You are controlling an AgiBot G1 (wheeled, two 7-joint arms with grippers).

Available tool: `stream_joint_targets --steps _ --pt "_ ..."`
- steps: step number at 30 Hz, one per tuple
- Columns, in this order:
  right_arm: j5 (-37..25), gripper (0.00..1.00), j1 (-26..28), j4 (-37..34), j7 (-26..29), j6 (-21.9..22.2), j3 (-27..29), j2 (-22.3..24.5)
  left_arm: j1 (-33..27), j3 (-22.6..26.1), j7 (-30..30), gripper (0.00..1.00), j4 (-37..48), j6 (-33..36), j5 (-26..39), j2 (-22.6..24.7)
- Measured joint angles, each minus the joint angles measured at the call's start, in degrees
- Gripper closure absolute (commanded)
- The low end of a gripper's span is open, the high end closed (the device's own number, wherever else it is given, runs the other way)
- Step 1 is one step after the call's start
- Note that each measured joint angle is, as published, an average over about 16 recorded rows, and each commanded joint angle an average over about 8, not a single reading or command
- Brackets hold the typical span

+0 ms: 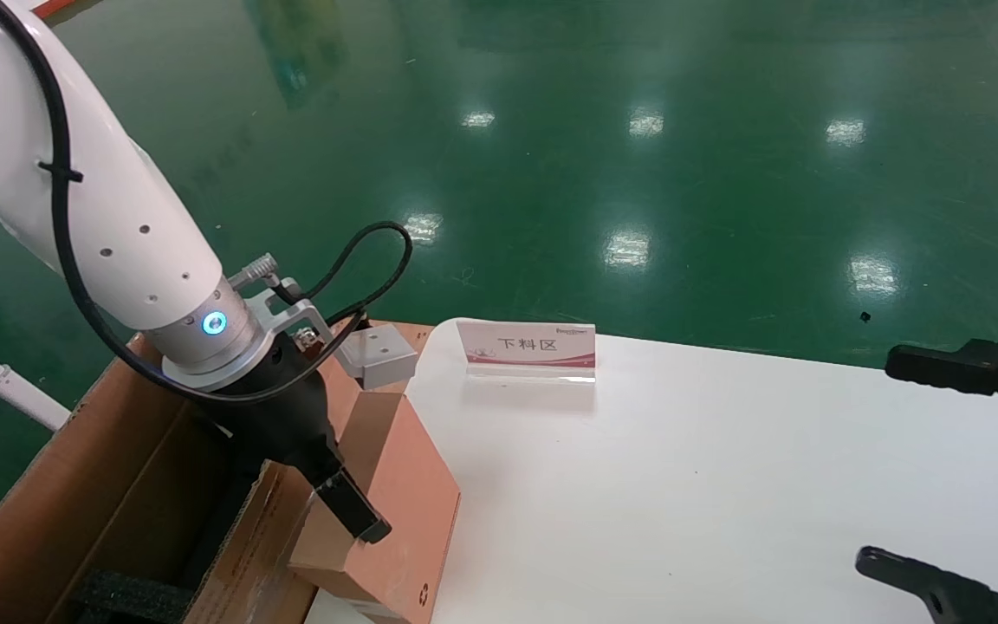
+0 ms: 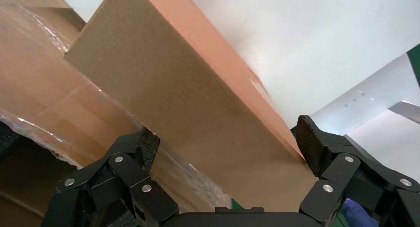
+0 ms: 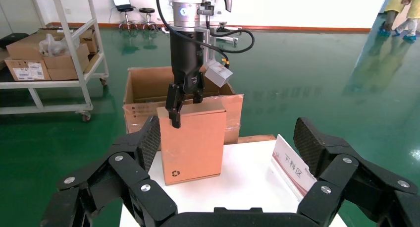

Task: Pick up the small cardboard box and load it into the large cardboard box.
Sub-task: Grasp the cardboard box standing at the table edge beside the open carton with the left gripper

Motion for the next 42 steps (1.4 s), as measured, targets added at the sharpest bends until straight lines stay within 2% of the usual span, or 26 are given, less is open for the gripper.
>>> stream_joint_targets --steps 9,13,17,21,22,42 --pt "0.02 0.0 -0.01 -0.01 -0.01 0.02 -0.02 0.01 0.27 0.4 -0.05 0.01 -0.02 -0.3 0.94 0.13" --pt "0.02 0.0 -0.01 -0.01 -0.01 0.03 -0.02 0.01 0.31 0.43 -0.02 0.51 -0.02 -0.34 1.02 0.15" --pt "0.02 0.48 -0.01 -0.01 -0.01 0.03 -0.02 0.01 0.31 0.42 -0.02 1.0 -0.01 -0.34 1.01 0.15" --pt "0.03 0.98 -0.01 -0.01 -0.01 0.03 -0.02 0.01 0.3 0.4 -0.03 1.0 -0.01 -0.33 0.97 0.15" --pt "0.03 1.0 -0.01 -0.01 -0.01 0.03 -0.02 0.01 0.29 0.39 -0.03 1.0 -0.01 -0.32 0.96 0.15" --pt "0.03 1.0 -0.01 -0.01 -0.01 0.02 -0.01 0.01 0.22 0.3 -0.09 1.0 0.0 -0.25 0.84 0.13"
